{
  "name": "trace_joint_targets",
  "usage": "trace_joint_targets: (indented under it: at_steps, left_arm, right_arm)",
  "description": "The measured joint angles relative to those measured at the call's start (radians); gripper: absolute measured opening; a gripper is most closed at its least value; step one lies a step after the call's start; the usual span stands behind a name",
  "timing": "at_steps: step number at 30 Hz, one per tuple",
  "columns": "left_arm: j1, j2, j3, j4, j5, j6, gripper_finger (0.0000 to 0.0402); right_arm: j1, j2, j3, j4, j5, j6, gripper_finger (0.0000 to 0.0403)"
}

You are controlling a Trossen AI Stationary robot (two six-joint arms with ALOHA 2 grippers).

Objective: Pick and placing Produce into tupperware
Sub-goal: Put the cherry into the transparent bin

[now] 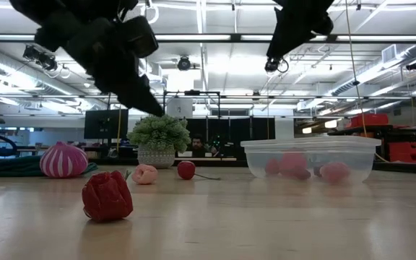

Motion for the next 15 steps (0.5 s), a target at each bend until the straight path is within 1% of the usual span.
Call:
trace_joint_targets:
  at_steps: [3,6,11,15]
  left_arm:
    - [-0.039,0.037,-0.008,0.012,-0.108,-0.006,0.0138]
    - [-0.062,0.095,-0.007,0.047,-0.17,-0.002,0.0152]
    - [-0.065,0.209,-0.007,0.177,-0.179,0.0,0.0173]
    - [-0.064,0.274,-0.006,0.283,-0.18,0.0,0.0187]
  right_arm:
    - [0.0,0.009,0.0,0.004,0.002,0.001,0.0123]
    - [0.0,0.018,0.0,0.01,0.0,0.012,0.0123]
    - [0.0,0.021,0.0,0.013,-0.003,0.035,0.0123]
    - [0.0,0.021,0.0,0.014,-0.004,0.036,0.0123]
